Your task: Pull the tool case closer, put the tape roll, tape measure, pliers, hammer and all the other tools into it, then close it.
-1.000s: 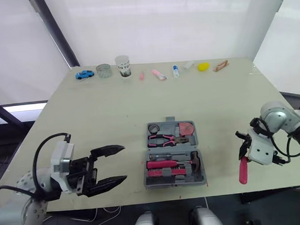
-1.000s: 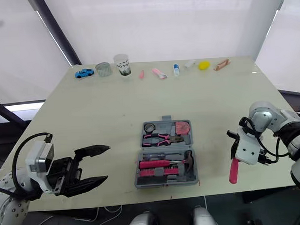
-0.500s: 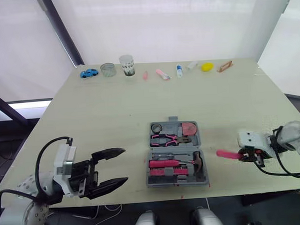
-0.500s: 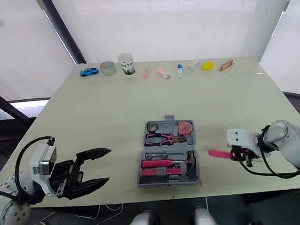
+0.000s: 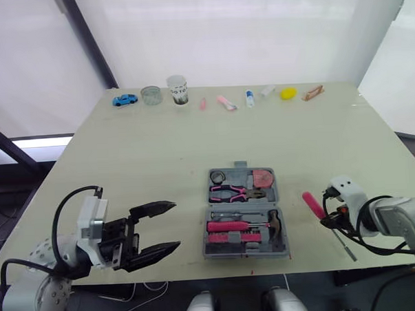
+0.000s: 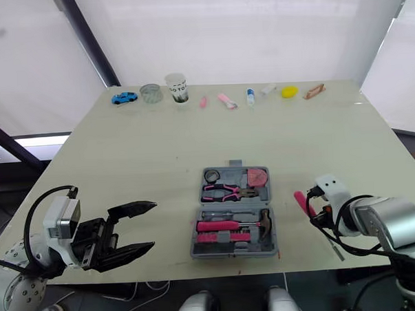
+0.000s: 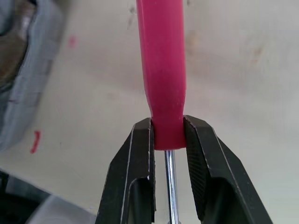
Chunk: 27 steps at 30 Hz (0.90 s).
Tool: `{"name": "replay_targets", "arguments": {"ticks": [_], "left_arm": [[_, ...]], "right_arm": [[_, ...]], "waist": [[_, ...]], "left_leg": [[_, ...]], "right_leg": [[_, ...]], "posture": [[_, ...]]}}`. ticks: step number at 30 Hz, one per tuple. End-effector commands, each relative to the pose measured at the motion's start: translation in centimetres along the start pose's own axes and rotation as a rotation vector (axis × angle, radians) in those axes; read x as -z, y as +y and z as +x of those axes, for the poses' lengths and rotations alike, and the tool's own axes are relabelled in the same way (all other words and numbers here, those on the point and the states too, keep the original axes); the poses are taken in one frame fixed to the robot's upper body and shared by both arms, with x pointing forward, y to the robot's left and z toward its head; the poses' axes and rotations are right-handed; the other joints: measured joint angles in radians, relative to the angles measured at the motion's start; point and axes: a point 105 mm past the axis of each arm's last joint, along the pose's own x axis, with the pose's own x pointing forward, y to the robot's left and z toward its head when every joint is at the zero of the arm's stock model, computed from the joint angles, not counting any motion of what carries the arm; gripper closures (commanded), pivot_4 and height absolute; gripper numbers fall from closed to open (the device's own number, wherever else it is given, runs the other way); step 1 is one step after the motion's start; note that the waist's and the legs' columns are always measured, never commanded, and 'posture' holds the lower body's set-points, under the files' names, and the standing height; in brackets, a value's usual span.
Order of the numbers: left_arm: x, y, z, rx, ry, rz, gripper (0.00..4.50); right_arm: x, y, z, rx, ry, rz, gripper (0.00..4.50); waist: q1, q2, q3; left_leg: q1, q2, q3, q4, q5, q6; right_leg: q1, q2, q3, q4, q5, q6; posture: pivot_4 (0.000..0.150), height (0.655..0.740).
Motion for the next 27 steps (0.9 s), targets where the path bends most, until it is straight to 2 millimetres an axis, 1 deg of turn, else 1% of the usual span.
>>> {"name": "replay_targets", "arguments": {"ticks": [1, 5, 9, 10, 11, 12, 13, 14, 17, 19, 20, 21, 23, 27], "left_arm": [[-0.6, -0.5, 0.3, 0.035, -0.016, 0.018, 0.0], [-0.7, -0.6, 0.4, 0.057, -0.012, 0.022, 0.0], [-0.8, -0.3, 0.4, 0.068, -0.009, 0.028, 0.0], [-0.8, -0.2, 0.4, 0.07, -0.007, 0.028, 0.0], [-0.9, -0.2, 0.4, 0.072, -0.006, 0.029, 0.0], [-0.9, -0.1, 0.4, 0.074, -0.005, 0.029, 0.0], [-0.9, 0.0, 0.4, 0.074, -0.003, 0.029, 0.0], [-0.8, 0.0, 0.4, 0.076, 0.003, 0.031, 0.0], [-0.8, 0.2, 0.3, 0.075, 0.009, 0.032, 0.0], [-0.8, 0.4, 0.3, 0.075, 0.009, 0.033, 0.0], [-0.8, 0.4, 0.3, 0.076, 0.008, 0.034, 0.0], [-0.8, 0.5, 0.4, 0.075, 0.006, 0.036, 0.0], [-0.9, 0.6, 0.5, 0.074, -0.001, 0.041, 0.0], [-1.2, 0.5, 0.8, 0.08, -0.016, 0.049, 0.0]], "right_arm": [[-1.5, -0.9, -0.2, 0.115, -0.114, 0.102, 4.12], [-1.5, -0.9, 0.5, 0.156, -0.126, 0.165, 4.12], [-1.1, -0.6, 1.5, 0.171, -0.102, 0.205, 4.12], [-1.0, -0.4, 1.8, 0.168, -0.097, 0.22, 3.32], [-0.9, -0.3, 2.0, 0.161, -0.094, 0.23, 3.06], [-0.8, -0.2, 2.1, 0.16, -0.093, 0.24, 2.72], [-0.8, -0.2, 2.1, 0.159, -0.098, 0.25, 2.17], [-1.1, 0.1, 2.1, 0.136, -0.12, 0.266, 1.78], [-1.6, 0.8, 1.7, 0.091, -0.196, 0.229, 0.09], [-1.5, 1.6, 1.6, 0.036, -0.231, 0.235, 0.09], [-1.4, 1.6, 1.3, 0.058, -0.269, 0.13, 0.09], [-1.1, 1.9, 1.1, 0.056, -0.302, 0.06, 0.09], [-0.3, 1.5, 1.1, 0.096, -0.349, -0.009, 0.09], [0.1, 0.5, 1.6, 0.166, -0.456, 0.033, 0.09]], "waist": [[-0.006, 0.0, 0.0], [-0.011, 0.0, 0.0], [-0.015, 0.0, 0.0], [-0.015, 0.0, 0.0], [-0.016, 0.0, 0.0], [-0.016, 0.0, 0.0], [-0.016, 0.0, 0.0], [-0.017, 0.0, 0.0], [-0.018, -0.001, -0.001], [-0.016, -0.001, -0.001], [-0.014, 0.0, -0.001], [-0.013, 0.0, 0.0], [-0.014, -0.001, -0.001], [-0.024, -0.001, -0.001]], "left_leg": [[0.0, 0.001, 0.0, 0.0, 0.0, 0.0], [0.0, 0.001, -0.001, 0.0, 0.0, 0.0], [0.0, 0.001, -0.001, 0.0, 0.0, 0.0], [0.0, 0.001, -0.001, -0.001, 0.0, 0.0], [0.0, 0.001, -0.001, 0.0, 0.0, 0.0], [0.0, 0.001, -0.001, -0.001, 0.0, 0.0], [0.0, 0.001, -0.001, -0.001, 0.0, 0.0], [0.0, 0.001, -0.001, -0.001, 0.0, 0.0], [0.0, 0.001, -0.001, -0.001, 0.0, 0.0], [0.0, 0.001, -0.001, -0.001, 0.0, 0.0], [0.0, 0.001, -0.001, -0.001, 0.0, 0.0], [0.0, 0.001, -0.002, -0.001, 0.0, 0.0], [0.0, 0.001, -0.001, -0.001, 0.0, 0.0], [0.001, 0.002, 0.0, -0.001, 0.0, 0.0]], "right_leg": [[0.0, 0.001, 0.0, 0.0, 0.0, 0.0], [0.0, 0.002, 0.0, 0.0, 0.0, 0.0], [0.0, 0.002, 0.0, 0.0, 0.0, 0.0], [0.0, 0.002, 0.0, 0.0, 0.0, 0.0], [0.0, 0.002, 0.0, 0.0, 0.0, 0.0], [0.0, 0.002, 0.0, 0.0, 0.0, 0.0], [0.0, 0.002, 0.0, 0.0, 0.0, 0.0], [0.0, 0.002, 0.0, 0.0, 0.0, 0.0], [0.0, 0.002, 0.0, 0.0, 0.0, 0.0], [0.0, 0.002, 0.0, 0.0, 0.0, 0.0], [0.0, 0.002, 0.0, 0.0, 0.0, 0.0], [0.0, 0.002, -0.001, 0.0, 0.0, 0.0], [0.0, 0.001, -0.001, -0.001, 0.0, 0.0], [0.0, 0.002, 0.001, 0.0, -0.001, 0.001]], "posture": [[0.15, 0.74], [0.15, 0.74], [0.15, 0.74], [0.15, 0.74], [0.15, 0.74], [0.15, 0.74], [0.15, 0.74], [0.15, 0.74], [0.15, 0.74], [0.15, 0.74], [0.15, 0.74], [0.15, 0.74], [0.15, 0.74], [0.15, 0.74]]}}
